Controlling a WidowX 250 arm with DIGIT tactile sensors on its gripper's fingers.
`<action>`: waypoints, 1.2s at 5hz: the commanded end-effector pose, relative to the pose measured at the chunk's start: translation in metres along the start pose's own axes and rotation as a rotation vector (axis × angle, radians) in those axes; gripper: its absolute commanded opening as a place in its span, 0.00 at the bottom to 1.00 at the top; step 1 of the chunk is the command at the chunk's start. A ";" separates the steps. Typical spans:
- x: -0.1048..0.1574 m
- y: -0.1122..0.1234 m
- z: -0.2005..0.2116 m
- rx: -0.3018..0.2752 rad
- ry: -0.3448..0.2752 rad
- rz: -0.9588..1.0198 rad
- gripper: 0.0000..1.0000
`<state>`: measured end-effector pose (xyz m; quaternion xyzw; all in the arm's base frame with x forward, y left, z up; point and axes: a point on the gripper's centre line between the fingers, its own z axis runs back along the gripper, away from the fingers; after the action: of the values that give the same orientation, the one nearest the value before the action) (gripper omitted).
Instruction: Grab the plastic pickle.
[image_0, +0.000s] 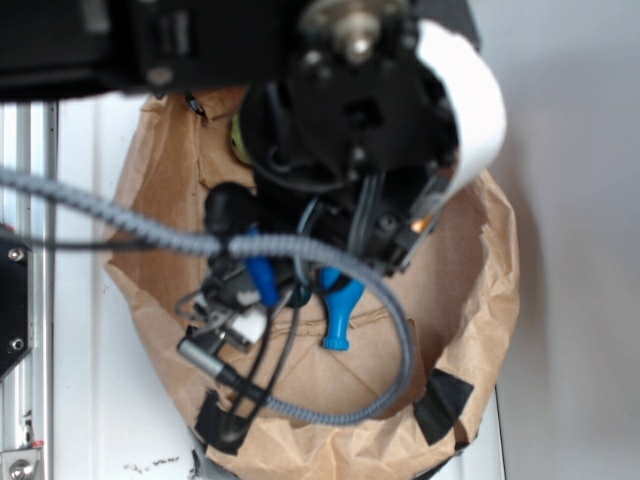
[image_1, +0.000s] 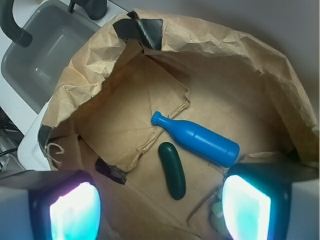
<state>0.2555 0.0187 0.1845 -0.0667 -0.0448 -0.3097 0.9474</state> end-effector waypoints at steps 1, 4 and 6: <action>0.004 -0.004 0.008 0.021 -0.024 -0.006 1.00; -0.014 0.005 -0.050 0.090 -0.038 -0.043 1.00; -0.017 0.020 -0.088 0.099 -0.015 -0.040 1.00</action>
<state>0.2548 0.0334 0.0840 -0.0319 -0.0539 -0.3291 0.9422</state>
